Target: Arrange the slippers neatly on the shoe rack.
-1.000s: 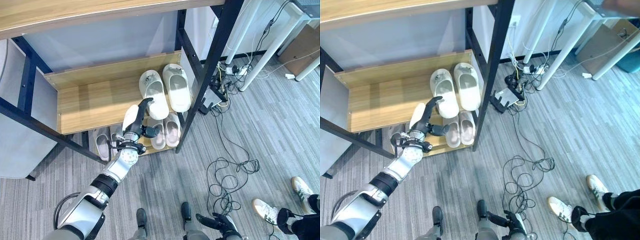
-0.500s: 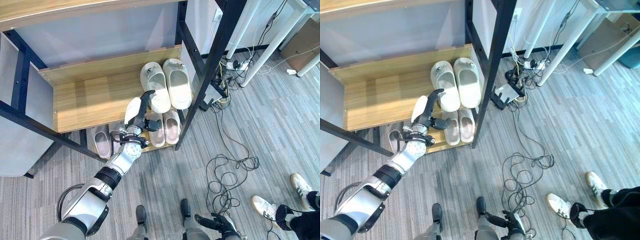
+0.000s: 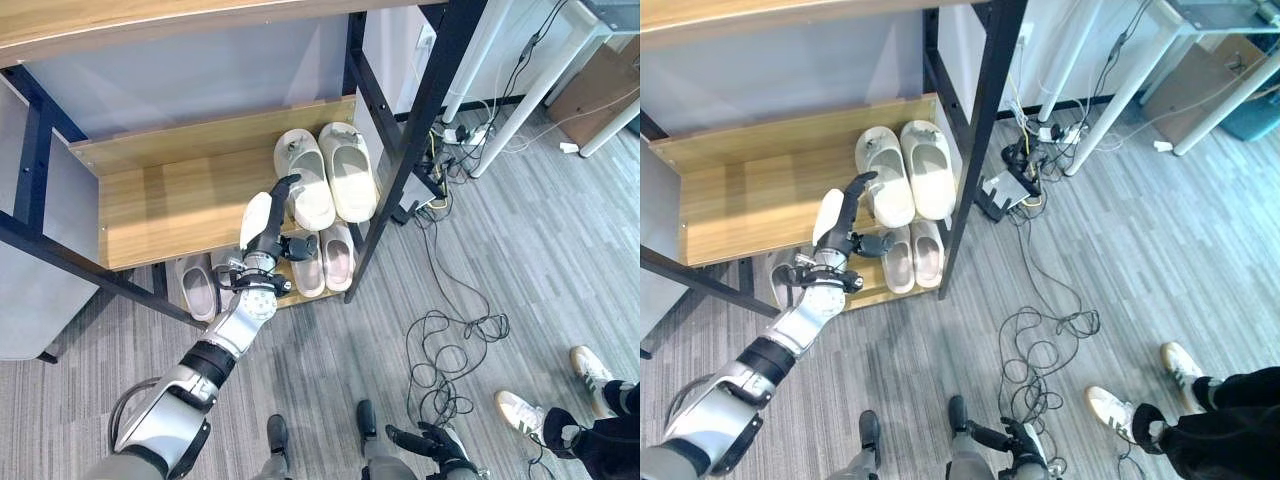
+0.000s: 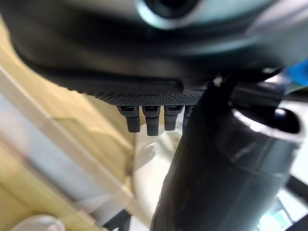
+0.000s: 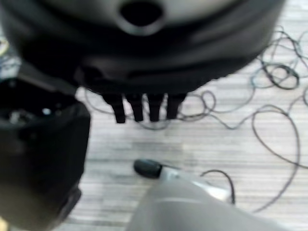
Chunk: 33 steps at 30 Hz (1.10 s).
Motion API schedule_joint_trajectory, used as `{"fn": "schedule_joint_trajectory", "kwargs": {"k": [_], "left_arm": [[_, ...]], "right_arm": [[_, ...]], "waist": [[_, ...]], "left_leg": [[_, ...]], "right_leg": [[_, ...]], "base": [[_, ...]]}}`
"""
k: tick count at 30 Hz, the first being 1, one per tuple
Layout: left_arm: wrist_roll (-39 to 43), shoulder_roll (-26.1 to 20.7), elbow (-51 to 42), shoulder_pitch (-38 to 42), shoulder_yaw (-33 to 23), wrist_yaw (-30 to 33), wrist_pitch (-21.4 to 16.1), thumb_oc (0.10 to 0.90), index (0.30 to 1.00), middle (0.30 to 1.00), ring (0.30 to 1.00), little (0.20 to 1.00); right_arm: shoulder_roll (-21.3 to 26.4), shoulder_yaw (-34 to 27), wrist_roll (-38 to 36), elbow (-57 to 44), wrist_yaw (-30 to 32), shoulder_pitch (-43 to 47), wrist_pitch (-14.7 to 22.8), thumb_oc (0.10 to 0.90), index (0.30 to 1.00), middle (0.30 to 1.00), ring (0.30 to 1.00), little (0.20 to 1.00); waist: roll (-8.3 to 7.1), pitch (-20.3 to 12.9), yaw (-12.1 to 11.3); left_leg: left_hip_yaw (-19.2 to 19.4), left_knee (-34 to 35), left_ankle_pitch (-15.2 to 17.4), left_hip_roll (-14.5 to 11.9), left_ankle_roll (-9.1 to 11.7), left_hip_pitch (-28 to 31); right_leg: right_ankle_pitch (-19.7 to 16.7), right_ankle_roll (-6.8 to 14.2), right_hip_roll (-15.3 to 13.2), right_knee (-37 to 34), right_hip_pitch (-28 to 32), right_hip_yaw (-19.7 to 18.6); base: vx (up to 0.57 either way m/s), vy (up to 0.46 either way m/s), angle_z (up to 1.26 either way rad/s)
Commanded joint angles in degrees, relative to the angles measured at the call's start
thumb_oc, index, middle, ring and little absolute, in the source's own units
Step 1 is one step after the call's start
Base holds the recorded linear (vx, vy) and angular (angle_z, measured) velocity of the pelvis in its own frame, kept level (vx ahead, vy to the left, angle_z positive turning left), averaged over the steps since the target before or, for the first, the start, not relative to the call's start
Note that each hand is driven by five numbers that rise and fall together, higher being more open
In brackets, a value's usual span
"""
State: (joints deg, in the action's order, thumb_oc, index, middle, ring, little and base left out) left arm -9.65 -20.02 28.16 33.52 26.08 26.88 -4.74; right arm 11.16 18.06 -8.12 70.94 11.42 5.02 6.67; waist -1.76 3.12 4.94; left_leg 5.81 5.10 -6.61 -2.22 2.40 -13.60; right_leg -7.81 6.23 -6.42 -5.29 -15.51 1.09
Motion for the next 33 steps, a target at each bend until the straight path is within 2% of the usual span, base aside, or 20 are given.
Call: {"fn": "schedule_joint_trajectory", "kwargs": {"k": [1,6,11,13,14,15,16,19,20,21,22,23,25,29,30,31,32,33], "left_arm": [[-3.31,-1.16,-4.86,4.21,-4.71,1.65,-5.34,0.8,0.9,0.9,0.9,0.9],[-3.71,-2.69,-9.12,-1.86,-6.36,0.34,-6.22,0.8,0.9,0.9,0.9,0.9],[-1.16,-1.69,-15.57,-15.59,-8.58,-3.98,-7.63,0.8,0.9,0.9,0.9,0.9],[-0.82,-1.84,-16.33,-20.87,-8.58,-5.73,-7.86,0.8,0.9,0.9,0.9,0.9],[-0.83,-1.84,-16.49,-21.07,-8.62,-5.78,-7.82,0.8,0.9,0.9,0.9,0.9],[0.78,-2.09,-17.03,-27.44,-9.98,-7.46,-7.79,0.8,0.9,0.9,0.9,0.9],[0.81,-2.13,-17.33,-27.77,-10.11,-7.58,-7.67,0.8,0.9,0.9,0.9,0.9],[-0.58,-4.13,-15.08,-37.23,-15.57,-7.16,-7.43,0.8,0.9,0.9,0.9,0.9],[-0.16,-3.86,-12.55,-41.32,-19.11,-6.72,-6.88,0.8,0.9,0.9,0.9,0.9],[-0.17,-3.84,-12.64,-41.5,-19.21,-6.75,-6.87,0.8,0.9,0.9,0.9,0.9],[1.16,-2.51,-6.74,-44.64,-22.36,-6.2,-5.99,0.8,0.9,0.9,0.9,0.9],[1.16,-2.49,-6.63,-44.65,-22.36,-6.15,-6.08,0.8,0.9,0.9,0.9,0.9],[3.1,-1.26,2.45,-45.47,-24.76,-6.06,-4.83,0.8,0.9,0.9,0.9,0.9],[10.8,0.7,18.23,-42.45,-28.24,-7.6,-3.79,0.8,0.9,0.9,0.9,0.9],[10.85,0.68,18.4,-42.31,-28.2,-7.59,-3.89,0.8,0.9,0.9,0.9,0.9],[16.42,2.12,30.19,-39.41,-31.06,-8.29,-2.92,0.8,0.9,0.9,0.9,0.9],[18.27,2.63,33.82,-38.86,-31.97,-8.77,-3.06,0.8,0.9,0.9,0.9,0.9],[18.31,2.62,33.98,-38.78,-31.94,-8.8,-3.17,0.8,0.9,0.9,0.9,0.9]], "right_arm": [[0.61,-1.06,-0.9,0.07,0.4,-0.95,0.1,0.8,0.9,0.9,0.9,0.9],[0.17,-1.88,-1.16,0.08,0.23,-1.67,-0.12,0.8,0.9,0.9,0.9,0.9],[0.07,-4.06,-0.4,0.31,0.74,-2.75,-0.66,0.8,0.9,0.9,0.9,0.9],[1.62,-4.92,1.16,0.54,1.97,-2.46,-1.11,0.8,0.9,0.9,0.9,0.9],[1.64,-4.89,1.19,0.51,1.98,-2.56,-1.12,0.8,0.9,0.9,0.9,0.9],[3.21,-5.94,2.22,0.03,3.07,-2.14,-1.22,0.8,0.9,0.9,0.9,0.9],[3.23,-5.83,2.23,-0.02,3.08,-2.29,-1.24,0.8,0.9,0.9,0.9,0.9],[5.22,-8.51,2.18,-1.5,3.78,-2.19,-1.09,0.8,0.9,0.9,0.9,0.9],[5.89,-9.12,2.65,-2.42,3.78,-2.47,-1.15,0.8,0.9,0.9,0.9,0.9],[5.91,-9.01,2.66,-2.48,3.78,-2.55,-1.18,0.8,0.9,0.9,0.9,0.9],[6.12,-9.09,3.63,-2.9,3.59,-3.49,-1.21,0.8,0.9,0.9,0.9,0.9],[6.14,-9.04,3.63,-2.95,3.59,-3.55,-1.22,0.8,0.9,0.9,0.9,0.9],[6.28,-9.93,3.34,-2.6,3.04,-4.94,-1.17,0.8,0.9,0.9,0.9,0.9],[4.81,-11.5,0.29,-0.1,1.71,-6.55,-1.43,0.8,0.9,0.9,0.9,0.9],[4.81,-11.52,0.28,-0.08,1.71,-6.5,-1.42,0.8,0.9,0.9,0.9,0.9],[6.37,-13.92,-1.78,1.73,-1.43,-12.0,-0.78,0.8,0.9,0.9,0.9,0.9],[6.57,-14.39,-1.77,3.13,-2.46,-13.92,-0.35,0.8,0.9,0.9,0.9,0.9],[6.59,-14.4,-1.78,3.13,-2.48,-13.93,-0.33,0.8,0.9,0.9,0.9,0.9]], "waist": [[0.35,-1.12,-2.51],[0.57,-2.05,-3.31],[1.24,-3.98,-5.08],[1.41,-4.73,-6.13],[1.45,-4.71,-6.1],[1.38,-5.18,-7.0],[1.44,-5.11,-6.85],[1.35,-6.34,-7.55],[1.27,-6.89,-7.48],[1.29,-6.88,-7.41],[1.12,-7.15,-6.81],[1.14,-7.14,-6.78],[0.93,-7.35,-5.88],[0.86,-7.34,-4.74],[0.85,-7.24,-4.74],[0.69,-7.06,-3.16],[0.73,-6.86,-2.0],[0.75,-6.84,-2.06]], "left_leg": [[-2.69,-0.16,3.82,3.45,-0.98,0.5],[-2.91,-0.24,4.1,3.53,-0.91,3.25],[-3.51,-0.35,4.49,3.72,-0.89,6.26],[-3.84,-0.22,4.63,3.78,-0.94,7.66],[-3.86,-0.2,4.66,3.77,-0.94,7.81],[-4.22,-0.22,4.68,3.71,-0.88,8.94],[-4.3,-0.19,4.71,3.7,-0.87,9.18],[-4.54,-0.18,4.91,3.3,-0.59,11.08],[-4.28,-0.15,4.83,3.07,-0.43,11.76],[-4.26,-0.14,4.85,3.06,-0.42,11.86],[-3.63,-0.11,4.75,2.76,-0.22,12.49],[-3.62,-0.11,4.77,2.74,-0.22,12.56],[-3.01,-0.1,4.72,2.45,-0.04,13.25],[-2.79,-0.1,4.26,2.06,0.36,14.47],[-2.81,-0.1,4.27,2.06,0.36,14.53],[-1.72,-0.1,3.77,1.82,0.61,15.02],[-1.21,-0.1,4.14,1.64,0.66,15.12],[-1.16,-0.1,4.18,1.62,0.67,15.16]], "right_leg": [[3.95,2.52,0.99,2.13,-0.24,-0.18],[4.25,2.48,1.07,1.97,2.79,0.9],[4.55,2.42,1.0,1.84,6.2,2.28],[4.83,2.33,1.09,1.71,7.87,2.91],[4.83,2.33,1.1,1.66,8.05,2.94],[5.19,2.21,1.3,1.54,9.53,3.5],[5.21,2.21,1.31,1.45,9.83,3.59],[5.97,1.81,1.81,1.3,12.07,4.04],[6.29,1.52,2.11,1.14,12.88,3.97],[6.3,1.51,2.12,1.11,12.99,3.96],[6.52,1.23,2.45,1.04,13.55,3.6],[6.53,1.23,2.47,1.03,13.62,3.59],[6.72,0.97,2.85,1.0,14.12,2.98],[7.14,0.48,3.18,1.08,15.24,2.27],[7.16,0.48,3.18,1.08,15.31,2.28],[6.81,0.35,3.39,0.9,15.42,1.41],[6.94,0.4,3.67,0.89,15.24,0.83],[6.95,0.4,3.69,0.9,15.25,0.78]], "base": [[0.04,-0.037,0.02],[-0.01,-0.043,0.01],[-0.02,-0.043,0.12],[0.01,-0.031,0.28],[-0.03,-0.075,0.19],[-0.02,-0.057,0.15],[-0.03,-0.097,0.09],[-0.03,-0.092,0.06],[-0.02,-0.081,0.0],[-0.04,-0.127,-0.04],[-0.03,-0.074,-0.08],[-0.05,-0.112,-0.07],[-0.04,-0.092,-0.03],[-0.05,-0.074,-0.06],[-0.09,-0.092,-0.04],[-0.1,-0.1,-0.03],[-0.1,-0.1,-0.01],[-0.1,-0.037,-0.17]]}}
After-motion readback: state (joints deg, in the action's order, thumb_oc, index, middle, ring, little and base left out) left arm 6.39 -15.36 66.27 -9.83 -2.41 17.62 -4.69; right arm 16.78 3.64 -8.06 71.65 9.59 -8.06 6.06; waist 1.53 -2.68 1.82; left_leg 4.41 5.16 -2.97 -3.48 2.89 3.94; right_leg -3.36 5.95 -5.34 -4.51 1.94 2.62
